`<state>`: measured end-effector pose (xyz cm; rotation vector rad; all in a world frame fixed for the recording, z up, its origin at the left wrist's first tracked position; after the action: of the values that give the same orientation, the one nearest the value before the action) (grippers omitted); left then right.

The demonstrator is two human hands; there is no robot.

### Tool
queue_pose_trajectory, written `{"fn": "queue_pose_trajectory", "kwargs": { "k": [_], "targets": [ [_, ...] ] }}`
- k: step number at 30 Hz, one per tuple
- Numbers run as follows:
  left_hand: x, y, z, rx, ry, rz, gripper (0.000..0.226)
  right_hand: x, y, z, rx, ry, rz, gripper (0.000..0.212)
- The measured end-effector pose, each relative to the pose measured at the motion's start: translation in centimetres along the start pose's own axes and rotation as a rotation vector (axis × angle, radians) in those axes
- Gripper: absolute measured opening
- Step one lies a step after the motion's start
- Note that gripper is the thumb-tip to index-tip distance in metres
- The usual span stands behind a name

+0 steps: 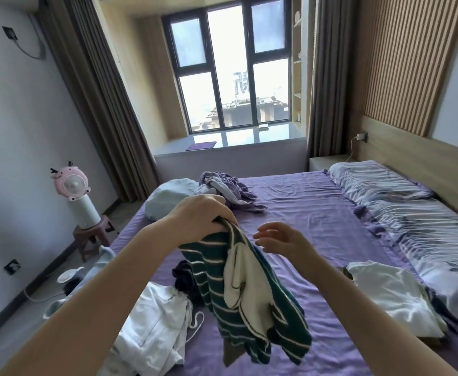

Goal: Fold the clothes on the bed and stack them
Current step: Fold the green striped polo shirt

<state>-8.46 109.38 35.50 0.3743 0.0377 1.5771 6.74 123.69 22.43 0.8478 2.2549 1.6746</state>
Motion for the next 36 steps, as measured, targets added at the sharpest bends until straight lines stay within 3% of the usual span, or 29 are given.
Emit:
{"fn": "queue_pose_trajectory", "kwargs": {
  "k": [5, 9, 13, 19, 20, 24, 26, 29, 33, 34, 36],
  "targets": [
    [1.0, -0.8, 0.5, -0.210, -0.022, 0.109, 0.014, -4.6, -3.2, 3.3, 0.050, 0.058, -0.073, 0.015],
    [2.3, -2.4, 0.4, -0.375, 0.051, 0.179, 0.011, -8.3, -5.5, 4.8, 0.041, 0.065, -0.124, 0.042],
    [3.5, -4.2, 0.4, -0.561, 0.088, 0.332, 0.009, -11.1, -7.5, 5.0, -0.240, 0.025, -0.090, 0.067],
    [4.0, -5.8, 0.4, -0.908, 0.072, 0.579, 0.038, -12.0, -8.8, 5.4, -0.502, -0.130, -0.029, 0.023],
    [3.9, -5.8, 0.2, -0.843, 0.049, 0.599, 0.036, -12.0, -8.5, 5.5, -0.469, -0.134, -0.042, 0.021],
    [2.1, -5.8, -1.6, -0.175, 0.065, 0.468, 0.013, -11.2, -5.6, 5.9, -0.244, -0.204, -0.051, 0.019],
    [0.6, -6.7, -3.3, -0.140, 0.091, 0.389, 0.012, -10.2, -3.6, 5.7, -0.197, -0.203, -0.039, 0.013],
    [-1.4, -9.5, -5.8, -0.389, -0.011, 0.261, 0.025, -8.7, -0.9, 4.8, -0.191, -0.153, -0.048, 0.010],
    [-2.5, -13.8, -7.7, -0.608, 0.050, 0.322, 0.076, -7.7, 1.4, 3.0, -0.161, -0.091, -0.092, 0.010],
    [-2.7, -14.5, -8.1, -0.703, 0.065, 0.366, 0.081, -7.7, 1.7, 2.7, -0.153, -0.079, -0.094, 0.009],
    [-2.9, -15.1, -8.5, -0.929, 0.042, 0.459, 0.068, -7.9, 2.0, 2.7, -0.154, -0.082, -0.099, 0.008]
  ]
}}
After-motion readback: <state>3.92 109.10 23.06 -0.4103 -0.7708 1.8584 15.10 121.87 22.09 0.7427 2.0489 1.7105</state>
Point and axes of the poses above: each hand's wrist, its own x-axis towards the middle knuckle, its own z-axis out of the back of the hand, y = z × x, the point moved 1 cm from there along x, towards the middle knuckle, and after that the axes turned 13 degrees about x, right-handed, at the moved point
